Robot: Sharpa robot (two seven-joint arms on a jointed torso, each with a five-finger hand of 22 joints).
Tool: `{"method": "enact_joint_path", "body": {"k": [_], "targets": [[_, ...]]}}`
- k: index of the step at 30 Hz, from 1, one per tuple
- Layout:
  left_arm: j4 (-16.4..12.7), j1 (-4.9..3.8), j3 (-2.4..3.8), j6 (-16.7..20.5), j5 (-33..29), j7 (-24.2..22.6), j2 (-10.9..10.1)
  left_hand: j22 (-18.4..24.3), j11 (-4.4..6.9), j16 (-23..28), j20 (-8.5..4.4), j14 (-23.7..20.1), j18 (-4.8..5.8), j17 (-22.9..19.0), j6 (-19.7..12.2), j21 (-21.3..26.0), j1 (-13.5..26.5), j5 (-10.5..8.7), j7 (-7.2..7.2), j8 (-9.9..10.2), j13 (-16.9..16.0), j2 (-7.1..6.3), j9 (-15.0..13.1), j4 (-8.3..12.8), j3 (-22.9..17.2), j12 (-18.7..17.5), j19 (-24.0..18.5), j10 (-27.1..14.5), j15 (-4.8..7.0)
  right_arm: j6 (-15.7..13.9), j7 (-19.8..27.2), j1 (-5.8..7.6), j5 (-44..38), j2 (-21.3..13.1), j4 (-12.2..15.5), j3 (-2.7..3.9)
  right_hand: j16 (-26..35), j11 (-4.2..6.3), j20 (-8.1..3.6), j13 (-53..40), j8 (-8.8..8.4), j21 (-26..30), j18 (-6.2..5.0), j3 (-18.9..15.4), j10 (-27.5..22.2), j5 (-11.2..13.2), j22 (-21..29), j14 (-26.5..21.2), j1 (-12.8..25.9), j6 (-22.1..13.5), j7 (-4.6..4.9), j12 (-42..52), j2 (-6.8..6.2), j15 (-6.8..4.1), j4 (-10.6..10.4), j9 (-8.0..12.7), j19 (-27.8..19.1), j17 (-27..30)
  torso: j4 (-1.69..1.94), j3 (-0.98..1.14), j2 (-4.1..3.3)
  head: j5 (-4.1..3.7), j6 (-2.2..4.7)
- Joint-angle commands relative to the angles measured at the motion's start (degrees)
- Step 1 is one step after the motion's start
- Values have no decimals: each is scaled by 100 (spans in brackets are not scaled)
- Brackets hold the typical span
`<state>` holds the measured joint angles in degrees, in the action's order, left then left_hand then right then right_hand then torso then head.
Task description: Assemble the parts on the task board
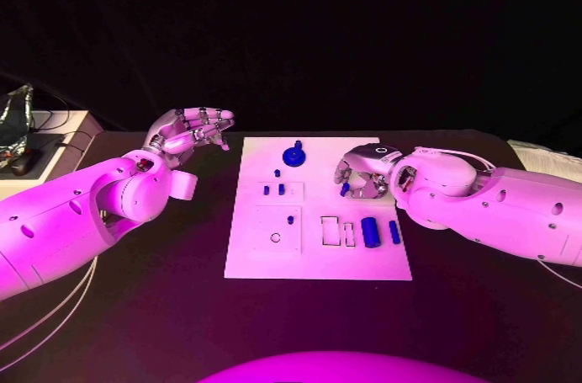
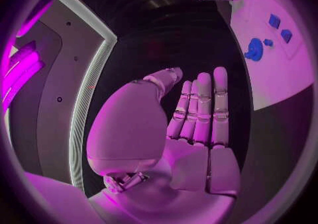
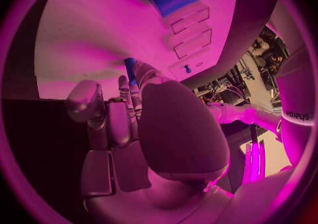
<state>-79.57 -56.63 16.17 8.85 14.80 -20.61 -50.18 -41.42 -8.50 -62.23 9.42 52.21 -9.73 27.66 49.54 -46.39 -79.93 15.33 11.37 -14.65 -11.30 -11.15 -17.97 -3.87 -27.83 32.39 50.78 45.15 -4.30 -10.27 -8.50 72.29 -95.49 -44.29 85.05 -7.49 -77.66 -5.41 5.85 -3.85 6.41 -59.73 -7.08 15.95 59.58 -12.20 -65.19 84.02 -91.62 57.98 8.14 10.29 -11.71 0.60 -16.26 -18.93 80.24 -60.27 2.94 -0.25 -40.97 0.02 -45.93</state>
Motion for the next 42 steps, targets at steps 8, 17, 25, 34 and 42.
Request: {"method": "enact_joint_path", "body": {"k": [8,17,25,34,42], "targets": [[-3,3,5,-43,20,-45,11,6,2,12,27,-26,-77,6,-29,28,-44,0,8,-32,10,24,6,-2,27,-5,30,-24,-15,-42,-36,-8,-146,-17,41,0,-49,32,-25,1,111,-228,134,518,204,34,-204,55,130,198,-18,-1,-199,-53,25,3,98,-14,8,-1,0,-18,-5],[0,5,5,-19,20,-41,11,6,2,11,27,-25,-78,7,-29,27,-46,0,8,-34,11,27,7,-2,26,-4,31,-24,-14,-476,40,-21,-156,-38,116,0,-90,269,-180,-96,451,-664,208,1422,1091,219,-609,81,290,630,-174,124,23,-245,366,-240,219,-15,5,-4,-1,-19,-14],[9,6,5,-11,20,-36,9,5,3,8,26,-24,-79,8,-27,26,-52,1,7,-40,14,33,7,-1,26,-3,35,-25,-13,-741,-163,-28,-137,-100,189,4,-87,336,-249,-214,622,-737,223,1933,1425,362,-719,86,644,630,-213,10,3,-302,800,-519,222,21,9,-5,3,-15,-35],[66,7,5,-11,20,-31,31,5,3,8,26,-24,-79,8,-27,26,-52,1,7,-40,14,33,7,-1,26,-3,35,-25,-13,-863,-253,12,410,-266,573,95,-91,334,-252,-247,656,-824,241,2072,1451,375,-803,89,781,601,-210,-63,-10,-302,947,-603,249,31,6,-5,16,-1,-20],[121,7,4,-9,20,-31,56,5,3,8,26,-24,-79,8,-27,26,-52,1,7,-40,14,33,7,-1,26,-3,35,-25,-13,-921,-162,39,457,-161,1131,123,-91,329,-250,-255,663,-830,242,2115,1448,360,-815,89,823,587,-206,-95,-11,-299,1004,-629,250,38,-4,-1,7,79,-8]]}}
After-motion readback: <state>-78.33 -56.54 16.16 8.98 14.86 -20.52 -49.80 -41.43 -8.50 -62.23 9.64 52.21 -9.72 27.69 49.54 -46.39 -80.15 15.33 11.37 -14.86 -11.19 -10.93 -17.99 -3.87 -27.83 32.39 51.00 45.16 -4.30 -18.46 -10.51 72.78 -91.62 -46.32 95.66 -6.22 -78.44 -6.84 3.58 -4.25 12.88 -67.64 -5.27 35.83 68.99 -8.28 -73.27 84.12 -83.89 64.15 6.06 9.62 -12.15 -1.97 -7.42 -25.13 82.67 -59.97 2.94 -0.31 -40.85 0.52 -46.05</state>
